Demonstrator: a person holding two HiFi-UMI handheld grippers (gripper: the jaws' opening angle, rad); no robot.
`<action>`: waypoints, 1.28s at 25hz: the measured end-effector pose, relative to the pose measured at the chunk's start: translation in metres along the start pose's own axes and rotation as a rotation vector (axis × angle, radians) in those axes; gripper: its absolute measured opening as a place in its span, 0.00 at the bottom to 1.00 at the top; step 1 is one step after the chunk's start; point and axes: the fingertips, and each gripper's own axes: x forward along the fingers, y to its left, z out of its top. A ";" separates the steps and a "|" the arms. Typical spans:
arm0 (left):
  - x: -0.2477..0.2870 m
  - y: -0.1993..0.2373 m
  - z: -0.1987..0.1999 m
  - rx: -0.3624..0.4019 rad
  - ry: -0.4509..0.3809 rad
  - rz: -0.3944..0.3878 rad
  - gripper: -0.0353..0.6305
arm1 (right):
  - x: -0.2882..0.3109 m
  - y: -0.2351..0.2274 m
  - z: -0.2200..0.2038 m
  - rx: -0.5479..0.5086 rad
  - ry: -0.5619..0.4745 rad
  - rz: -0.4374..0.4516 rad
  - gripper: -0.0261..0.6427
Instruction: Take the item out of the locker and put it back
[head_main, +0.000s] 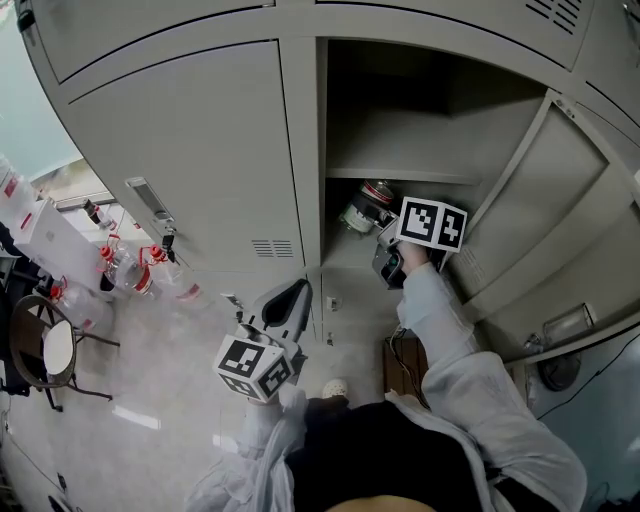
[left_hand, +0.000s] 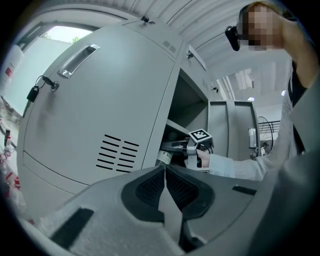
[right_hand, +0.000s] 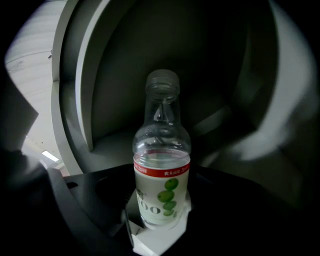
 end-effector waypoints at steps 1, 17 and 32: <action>-0.002 -0.001 -0.001 -0.003 0.001 0.003 0.08 | -0.002 0.002 -0.003 0.003 0.006 0.004 0.50; -0.029 -0.034 -0.005 -0.002 0.024 0.001 0.08 | -0.045 0.026 -0.062 0.230 0.092 0.098 0.50; -0.063 -0.067 -0.021 -0.006 0.064 0.019 0.08 | -0.106 0.059 -0.106 0.093 0.163 0.145 0.50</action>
